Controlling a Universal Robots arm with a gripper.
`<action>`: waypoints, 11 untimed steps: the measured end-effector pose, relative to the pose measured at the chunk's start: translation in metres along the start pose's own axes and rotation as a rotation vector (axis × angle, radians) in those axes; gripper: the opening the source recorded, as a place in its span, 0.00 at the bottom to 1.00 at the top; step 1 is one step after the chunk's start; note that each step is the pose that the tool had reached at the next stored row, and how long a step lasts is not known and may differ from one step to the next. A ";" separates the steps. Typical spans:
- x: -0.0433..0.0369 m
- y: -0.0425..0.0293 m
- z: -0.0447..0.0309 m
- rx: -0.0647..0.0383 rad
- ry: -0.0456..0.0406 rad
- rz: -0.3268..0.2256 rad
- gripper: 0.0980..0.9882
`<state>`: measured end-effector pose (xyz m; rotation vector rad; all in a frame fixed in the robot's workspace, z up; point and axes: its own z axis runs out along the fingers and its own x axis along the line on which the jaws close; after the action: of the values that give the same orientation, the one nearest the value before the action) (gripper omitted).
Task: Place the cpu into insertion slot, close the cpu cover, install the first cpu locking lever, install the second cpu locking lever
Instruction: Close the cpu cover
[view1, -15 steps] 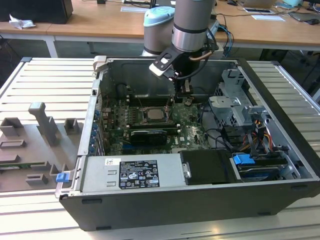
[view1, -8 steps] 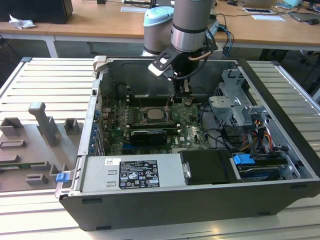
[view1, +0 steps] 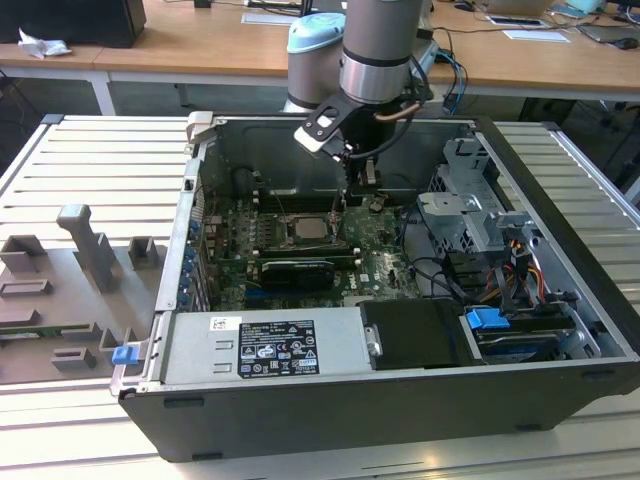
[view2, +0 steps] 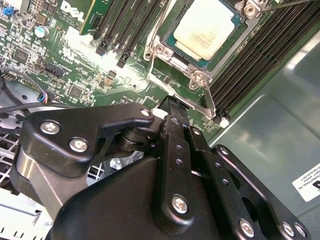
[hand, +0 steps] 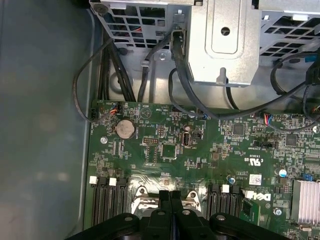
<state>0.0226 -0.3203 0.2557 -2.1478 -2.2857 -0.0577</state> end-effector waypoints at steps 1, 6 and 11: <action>0.0000 -0.0003 0.0000 0.000 0.0000 0.000 0.01; 0.0001 -0.0015 0.0000 0.000 0.0000 0.000 0.01; 0.0003 -0.0038 -0.0001 0.000 0.0001 0.000 0.01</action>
<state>0.0187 -0.3203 0.2557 -2.1478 -2.2856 -0.0579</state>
